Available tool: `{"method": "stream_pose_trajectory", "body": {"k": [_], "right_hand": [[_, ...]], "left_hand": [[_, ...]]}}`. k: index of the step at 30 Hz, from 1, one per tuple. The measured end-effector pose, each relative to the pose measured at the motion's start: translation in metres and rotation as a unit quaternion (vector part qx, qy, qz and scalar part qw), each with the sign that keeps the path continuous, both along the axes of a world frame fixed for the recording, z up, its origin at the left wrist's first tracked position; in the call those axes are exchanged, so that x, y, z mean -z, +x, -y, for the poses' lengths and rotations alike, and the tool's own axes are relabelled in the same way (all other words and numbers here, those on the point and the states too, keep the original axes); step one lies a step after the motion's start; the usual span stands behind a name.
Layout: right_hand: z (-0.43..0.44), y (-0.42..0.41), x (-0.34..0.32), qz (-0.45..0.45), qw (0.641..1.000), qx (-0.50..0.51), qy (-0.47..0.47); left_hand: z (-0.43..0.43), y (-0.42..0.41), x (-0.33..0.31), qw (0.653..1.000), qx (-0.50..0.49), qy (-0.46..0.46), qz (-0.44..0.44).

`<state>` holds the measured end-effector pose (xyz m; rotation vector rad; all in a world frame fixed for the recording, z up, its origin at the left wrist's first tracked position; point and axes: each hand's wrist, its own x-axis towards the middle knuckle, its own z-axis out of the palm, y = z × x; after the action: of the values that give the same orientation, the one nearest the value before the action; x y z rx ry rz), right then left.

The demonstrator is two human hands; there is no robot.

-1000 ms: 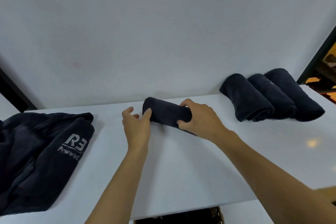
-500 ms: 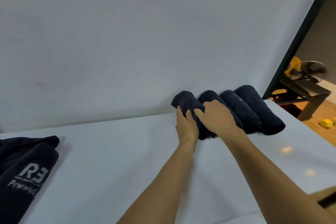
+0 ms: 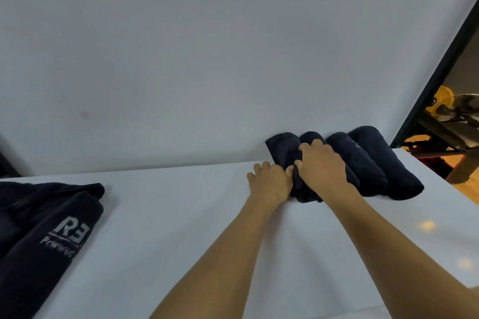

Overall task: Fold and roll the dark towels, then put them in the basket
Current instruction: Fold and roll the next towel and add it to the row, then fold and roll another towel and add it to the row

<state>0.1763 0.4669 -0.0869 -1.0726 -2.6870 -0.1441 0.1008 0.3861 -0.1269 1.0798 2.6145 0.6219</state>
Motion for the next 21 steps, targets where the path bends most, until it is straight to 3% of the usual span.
{"method": "stream_pose_trajectory", "body": {"k": [3,6,10,15,19,21], "right_hand": [[0.018,-0.008,-0.007,-0.009,0.999,0.008,0.031],[0.051,-0.021,-0.015,-0.038,0.999,-0.034,0.013],[0.114,-0.042,-0.018,-0.121,0.976,-0.147,-0.108],[0.219,-0.079,-0.011,-0.092,0.902,-0.313,-0.281],[0.289,-0.112,-0.008,-0.079,0.847,-0.420,-0.317],[0.316,-0.125,-0.004,-0.055,0.833,-0.465,-0.294]], "left_hand": [[0.013,0.003,-0.013,0.994,-0.017,0.072,0.081],[0.040,-0.001,-0.025,0.988,0.010,0.119,0.102],[0.112,-0.028,-0.042,0.995,-0.010,0.101,0.022],[0.241,-0.066,-0.055,0.988,-0.114,-0.018,-0.102],[0.336,-0.068,-0.063,0.946,-0.218,-0.095,-0.221],[0.369,-0.067,-0.063,0.931,-0.254,-0.142,-0.219]]}}
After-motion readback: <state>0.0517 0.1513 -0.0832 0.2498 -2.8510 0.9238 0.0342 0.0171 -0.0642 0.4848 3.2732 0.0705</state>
